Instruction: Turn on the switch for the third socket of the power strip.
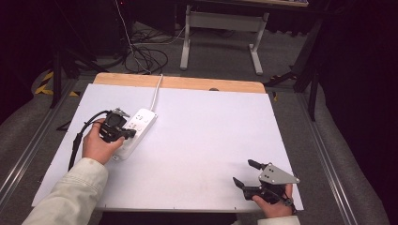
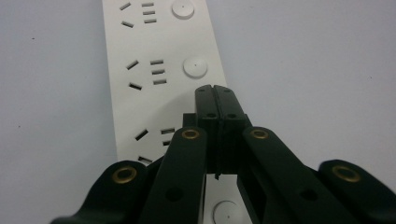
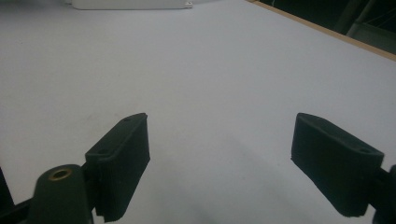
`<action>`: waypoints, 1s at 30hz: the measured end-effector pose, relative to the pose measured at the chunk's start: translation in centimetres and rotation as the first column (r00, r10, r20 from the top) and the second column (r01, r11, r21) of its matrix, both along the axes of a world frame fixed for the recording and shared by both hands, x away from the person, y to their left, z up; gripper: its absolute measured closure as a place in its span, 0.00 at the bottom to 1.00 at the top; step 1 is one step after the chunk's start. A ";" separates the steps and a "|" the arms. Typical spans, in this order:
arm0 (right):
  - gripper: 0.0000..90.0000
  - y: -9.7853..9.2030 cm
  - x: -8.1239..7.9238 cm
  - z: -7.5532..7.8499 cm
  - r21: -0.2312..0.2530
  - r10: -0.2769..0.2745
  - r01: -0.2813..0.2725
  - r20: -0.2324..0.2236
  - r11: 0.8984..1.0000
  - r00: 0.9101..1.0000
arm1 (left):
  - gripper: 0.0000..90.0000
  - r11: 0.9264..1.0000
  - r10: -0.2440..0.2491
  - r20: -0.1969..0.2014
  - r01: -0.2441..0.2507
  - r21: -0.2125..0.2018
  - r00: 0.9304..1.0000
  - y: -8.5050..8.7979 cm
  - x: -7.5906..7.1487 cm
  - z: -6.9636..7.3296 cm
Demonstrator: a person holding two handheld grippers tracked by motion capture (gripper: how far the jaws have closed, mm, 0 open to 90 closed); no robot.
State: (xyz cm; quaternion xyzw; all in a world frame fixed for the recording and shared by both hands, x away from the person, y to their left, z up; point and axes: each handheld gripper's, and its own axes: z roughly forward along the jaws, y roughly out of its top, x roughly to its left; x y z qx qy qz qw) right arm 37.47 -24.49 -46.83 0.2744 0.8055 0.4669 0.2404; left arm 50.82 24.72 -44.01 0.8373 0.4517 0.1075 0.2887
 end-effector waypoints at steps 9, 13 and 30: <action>0.22 0.0 0.0 0.0 0.004 0.002 -0.002 0.001 1.000 1.000 | 1.00 1.000 -0.003 -0.010 0.003 0.020 1.000 -0.1 0.1 0.0; 0.22 0.0 0.0 0.0 0.003 0.003 -0.003 0.001 1.000 1.000 | 1.00 1.000 -0.003 -0.026 0.003 -0.003 1.000 -0.1 0.0 -0.1; 0.22 -0.1 -0.1 0.0 0.008 0.004 -0.004 0.003 1.000 1.000 | 1.00 0.999 -0.015 -0.038 0.014 -0.029 0.999 0.1 0.0 -0.3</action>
